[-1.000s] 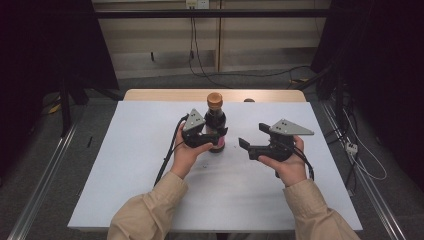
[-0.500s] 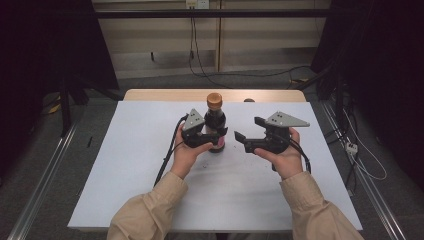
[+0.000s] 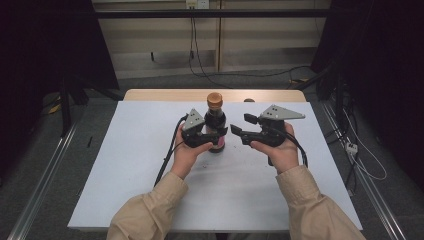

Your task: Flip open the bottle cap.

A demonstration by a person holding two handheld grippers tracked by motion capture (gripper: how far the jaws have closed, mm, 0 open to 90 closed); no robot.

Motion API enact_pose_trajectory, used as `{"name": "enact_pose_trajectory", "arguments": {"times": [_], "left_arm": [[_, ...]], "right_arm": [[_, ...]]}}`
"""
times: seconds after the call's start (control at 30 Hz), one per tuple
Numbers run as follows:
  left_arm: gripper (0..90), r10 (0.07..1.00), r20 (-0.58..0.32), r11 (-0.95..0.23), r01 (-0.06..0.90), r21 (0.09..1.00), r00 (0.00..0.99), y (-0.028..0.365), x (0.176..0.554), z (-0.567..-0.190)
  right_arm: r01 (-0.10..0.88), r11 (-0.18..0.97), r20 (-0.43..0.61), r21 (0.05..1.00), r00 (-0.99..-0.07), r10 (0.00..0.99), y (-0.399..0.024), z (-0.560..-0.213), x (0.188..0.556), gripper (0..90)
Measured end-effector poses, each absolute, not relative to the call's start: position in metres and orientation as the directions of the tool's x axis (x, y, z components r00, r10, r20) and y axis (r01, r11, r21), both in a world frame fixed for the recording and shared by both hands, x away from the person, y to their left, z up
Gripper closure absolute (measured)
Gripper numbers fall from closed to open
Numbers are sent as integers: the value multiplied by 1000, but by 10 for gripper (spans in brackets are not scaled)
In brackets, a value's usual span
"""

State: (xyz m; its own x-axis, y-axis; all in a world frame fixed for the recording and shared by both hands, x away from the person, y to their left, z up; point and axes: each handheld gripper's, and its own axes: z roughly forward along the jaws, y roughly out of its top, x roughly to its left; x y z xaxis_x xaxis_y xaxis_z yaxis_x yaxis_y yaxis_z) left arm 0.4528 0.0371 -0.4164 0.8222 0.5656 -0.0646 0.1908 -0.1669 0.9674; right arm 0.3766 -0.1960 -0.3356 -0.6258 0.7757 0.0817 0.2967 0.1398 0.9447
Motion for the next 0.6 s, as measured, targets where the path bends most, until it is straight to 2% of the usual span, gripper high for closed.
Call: {"name": "enact_pose_trajectory", "arguments": {"times": [0.13,0.23,0.27,0.33,0.6], "left_arm": [[290,565,-64,-167,191,967,823,37,453,-416],[290,566,-63,-169,190,967,822,37,453,-416],[290,566,-61,-170,189,967,822,37,453,-416],[291,565,-59,-172,188,967,823,37,453,-416],[291,567,-70,-160,193,968,821,37,453,-417]], "right_arm": [[295,134,89,946,-635,768,-194,-331,380,473],[294,137,93,946,-651,753,-192,-328,383,596],[295,145,93,944,-662,744,-191,-326,384,600],[275,168,62,947,-665,744,-190,-322,385,668],[299,166,83,940,-671,737,-185,-310,394,834]]}}
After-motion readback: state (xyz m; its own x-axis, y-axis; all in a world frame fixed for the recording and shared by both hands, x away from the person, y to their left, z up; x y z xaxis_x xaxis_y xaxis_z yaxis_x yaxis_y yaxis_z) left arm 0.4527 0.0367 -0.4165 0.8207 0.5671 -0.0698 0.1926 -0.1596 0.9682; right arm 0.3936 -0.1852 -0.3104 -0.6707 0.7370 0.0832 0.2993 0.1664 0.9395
